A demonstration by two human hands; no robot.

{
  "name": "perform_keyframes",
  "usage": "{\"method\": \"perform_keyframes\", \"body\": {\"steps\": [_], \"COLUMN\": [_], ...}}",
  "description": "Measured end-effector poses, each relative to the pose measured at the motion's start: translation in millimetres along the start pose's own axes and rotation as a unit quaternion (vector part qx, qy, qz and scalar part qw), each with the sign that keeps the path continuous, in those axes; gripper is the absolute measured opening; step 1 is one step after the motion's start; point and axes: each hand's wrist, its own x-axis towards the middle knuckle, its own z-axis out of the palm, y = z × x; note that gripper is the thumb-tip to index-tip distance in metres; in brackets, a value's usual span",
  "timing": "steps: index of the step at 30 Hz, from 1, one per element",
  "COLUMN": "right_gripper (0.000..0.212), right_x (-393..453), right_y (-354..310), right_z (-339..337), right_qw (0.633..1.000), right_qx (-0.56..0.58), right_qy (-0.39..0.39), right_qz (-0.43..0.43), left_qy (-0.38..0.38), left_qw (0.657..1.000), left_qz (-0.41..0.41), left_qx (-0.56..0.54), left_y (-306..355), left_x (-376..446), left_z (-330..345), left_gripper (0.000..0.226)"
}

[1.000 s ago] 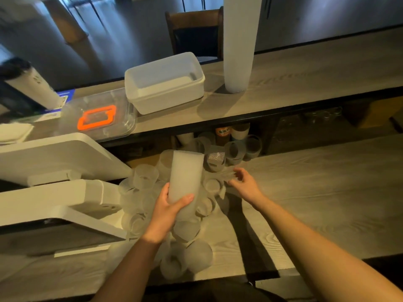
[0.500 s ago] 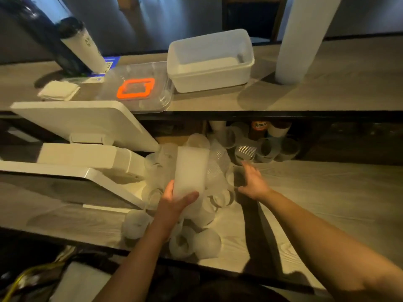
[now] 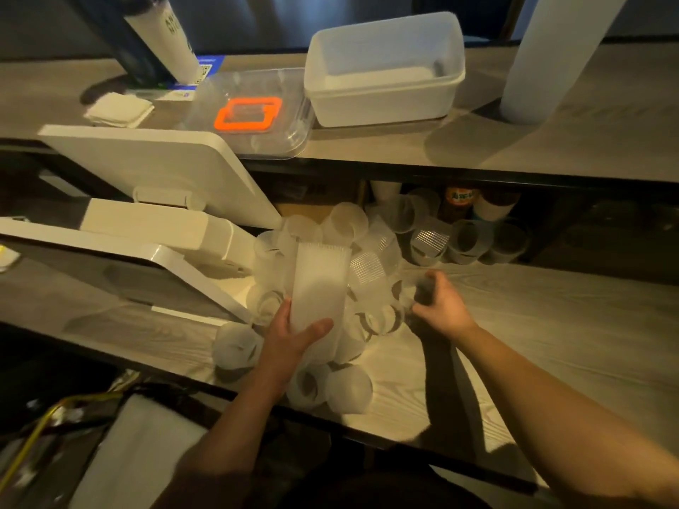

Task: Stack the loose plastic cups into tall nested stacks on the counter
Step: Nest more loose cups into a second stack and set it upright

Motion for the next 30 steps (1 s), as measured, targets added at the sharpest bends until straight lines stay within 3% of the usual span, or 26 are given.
{"method": "perform_keyframes", "body": {"steps": [4, 9, 12, 17, 22, 25, 30], "right_gripper": [0.078, 0.065, 0.055, 0.069, 0.056, 0.052, 0.057], "right_x": [-19, -55, -73, -102, -126, -141, -162], "right_y": [-3, -35, -66, -118, -156, -168, -175], "right_z": [-2, -7, -15, -22, -4, 15, 42], "right_qw": [0.993, 0.955, 0.934, 0.917, 0.928, 0.951, 0.962], "right_qx": [0.102, 0.244, 0.309, 0.341, 0.296, 0.205, 0.133], "right_qy": [0.056, 0.169, 0.178, 0.174, 0.150, 0.136, 0.115], "right_qz": [0.007, -0.003, -0.038, -0.112, -0.169, -0.190, -0.208], "left_qy": [-0.013, -0.037, -0.068, -0.128, -0.130, -0.141, -0.173], "left_qw": [0.999, 0.998, 0.995, 0.987, 0.978, 0.974, 0.963], "left_qz": [0.003, 0.025, 0.042, 0.061, 0.094, 0.117, 0.150], "left_qx": [0.032, 0.050, 0.060, 0.076, 0.130, 0.136, 0.138], "left_y": [-5, -5, 2, 6, -3, -11, -23], "left_x": [-2, -3, -7, -10, -13, -16, -17], "left_z": [-2, -6, -13, -35, -63, -82, -109], "left_gripper": [0.083, 0.091, 0.092, 0.092, 0.080, 0.084, 0.081]}}
